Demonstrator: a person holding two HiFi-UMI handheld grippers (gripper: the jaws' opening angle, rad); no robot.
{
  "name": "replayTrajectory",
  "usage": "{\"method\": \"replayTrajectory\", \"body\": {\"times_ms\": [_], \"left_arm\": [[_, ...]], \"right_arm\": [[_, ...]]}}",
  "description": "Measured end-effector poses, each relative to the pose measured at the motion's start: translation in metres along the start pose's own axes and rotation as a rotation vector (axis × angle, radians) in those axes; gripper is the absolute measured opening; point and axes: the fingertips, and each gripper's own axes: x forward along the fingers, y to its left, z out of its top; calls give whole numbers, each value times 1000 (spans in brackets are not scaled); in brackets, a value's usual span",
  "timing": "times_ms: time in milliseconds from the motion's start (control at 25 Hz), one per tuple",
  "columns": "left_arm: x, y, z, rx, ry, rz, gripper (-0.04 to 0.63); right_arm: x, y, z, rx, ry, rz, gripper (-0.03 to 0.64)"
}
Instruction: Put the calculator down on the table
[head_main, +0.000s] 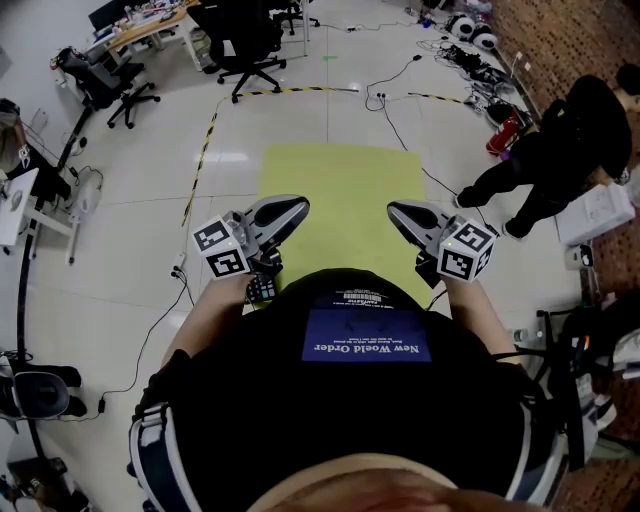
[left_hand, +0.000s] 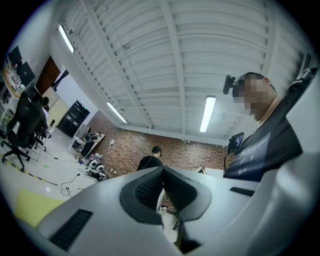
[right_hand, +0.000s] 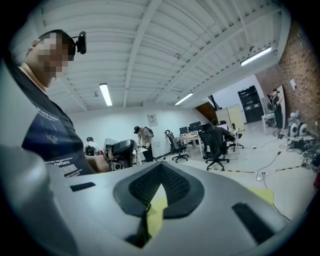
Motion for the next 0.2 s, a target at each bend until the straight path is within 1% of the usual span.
{"method": "replayTrajectory", "body": {"times_ms": [200], "left_arm": [[7, -3, 5, 10, 6, -16, 6]], "right_arm": [[-1, -2, 5, -2, 0, 0, -14]]}}
